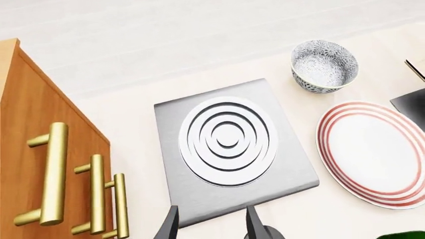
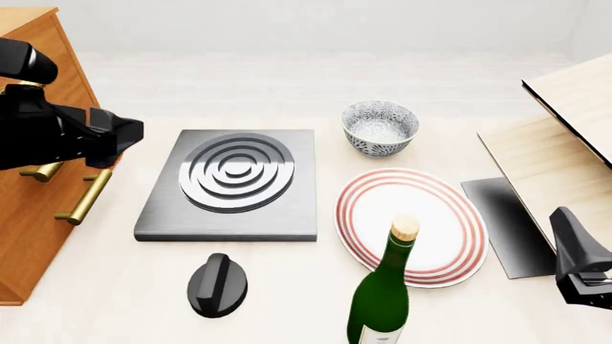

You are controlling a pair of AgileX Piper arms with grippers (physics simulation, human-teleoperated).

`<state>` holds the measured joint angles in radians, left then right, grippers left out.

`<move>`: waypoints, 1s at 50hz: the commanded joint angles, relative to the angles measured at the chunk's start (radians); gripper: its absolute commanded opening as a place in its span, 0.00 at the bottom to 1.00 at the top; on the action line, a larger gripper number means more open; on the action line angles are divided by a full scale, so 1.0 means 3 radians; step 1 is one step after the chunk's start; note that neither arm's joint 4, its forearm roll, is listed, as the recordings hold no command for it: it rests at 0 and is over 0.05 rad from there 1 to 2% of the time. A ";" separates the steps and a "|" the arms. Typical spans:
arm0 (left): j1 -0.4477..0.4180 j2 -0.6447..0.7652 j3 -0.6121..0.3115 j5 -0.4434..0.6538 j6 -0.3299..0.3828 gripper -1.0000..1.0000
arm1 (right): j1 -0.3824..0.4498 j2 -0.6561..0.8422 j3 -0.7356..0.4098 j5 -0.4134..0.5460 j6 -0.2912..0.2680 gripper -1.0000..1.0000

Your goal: Turn on the stove.

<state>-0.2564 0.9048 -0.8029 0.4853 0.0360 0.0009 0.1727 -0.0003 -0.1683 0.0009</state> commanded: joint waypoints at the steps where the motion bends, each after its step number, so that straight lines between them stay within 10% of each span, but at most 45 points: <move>1: -0.0165 0.0208 0.0108 -0.0145 -0.0107 1.00 | 0.0000 0.0042 0.0000 -0.0043 -0.0001 1.00; 50: -0.0663 0.0832 0.0648 -0.0763 -0.0403 1.00 | 0.0002 0.0033 0.0000 -0.0033 -0.0001 1.00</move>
<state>-0.4533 1.1225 -0.6399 0.2953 -0.0661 0.0013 0.1843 -0.0003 -0.1801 0.0003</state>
